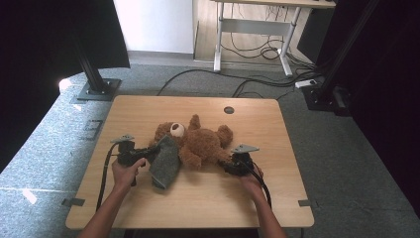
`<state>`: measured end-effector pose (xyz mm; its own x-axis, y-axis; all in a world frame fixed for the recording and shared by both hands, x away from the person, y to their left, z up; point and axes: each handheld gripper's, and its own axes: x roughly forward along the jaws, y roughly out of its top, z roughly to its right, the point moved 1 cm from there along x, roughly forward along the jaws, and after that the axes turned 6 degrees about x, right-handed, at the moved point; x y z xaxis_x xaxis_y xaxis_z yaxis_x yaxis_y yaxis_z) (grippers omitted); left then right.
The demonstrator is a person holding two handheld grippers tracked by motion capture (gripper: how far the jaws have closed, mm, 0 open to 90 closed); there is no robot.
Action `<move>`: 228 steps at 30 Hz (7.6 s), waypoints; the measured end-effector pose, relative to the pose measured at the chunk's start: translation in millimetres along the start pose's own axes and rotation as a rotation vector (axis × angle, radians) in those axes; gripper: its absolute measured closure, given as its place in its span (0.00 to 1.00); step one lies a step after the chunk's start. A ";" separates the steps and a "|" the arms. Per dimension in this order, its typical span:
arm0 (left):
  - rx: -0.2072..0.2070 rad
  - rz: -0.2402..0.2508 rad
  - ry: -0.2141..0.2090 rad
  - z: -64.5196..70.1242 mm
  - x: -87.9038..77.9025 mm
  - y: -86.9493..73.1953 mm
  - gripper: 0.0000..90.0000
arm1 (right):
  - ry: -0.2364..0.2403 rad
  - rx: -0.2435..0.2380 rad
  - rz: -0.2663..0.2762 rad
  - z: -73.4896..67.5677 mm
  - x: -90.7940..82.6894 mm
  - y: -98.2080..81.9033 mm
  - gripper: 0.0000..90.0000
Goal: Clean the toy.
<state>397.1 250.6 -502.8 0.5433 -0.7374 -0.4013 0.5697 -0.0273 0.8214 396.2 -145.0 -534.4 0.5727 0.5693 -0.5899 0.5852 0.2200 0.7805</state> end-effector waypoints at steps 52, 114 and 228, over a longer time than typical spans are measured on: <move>0.122 -0.131 -0.268 137.9 123.4 19.4 0.92 | 0.001 -0.009 0.010 -0.6 2.3 0.0 0.68; 0.019 -0.108 0.128 3.4 14.1 -17.4 0.94 | 0.045 -0.034 0.006 7.9 -1.9 -6.3 0.68; 0.025 0.004 -0.097 17.9 -0.8 10.5 0.93 | 0.234 -0.088 -0.008 -66.1 26.4 44.6 0.85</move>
<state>391.6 238.9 -486.7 0.4824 -0.7993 -0.3583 0.5517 -0.0404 0.8331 399.5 -67.8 -501.5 0.4137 0.7328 -0.5403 0.5311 0.2877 0.7969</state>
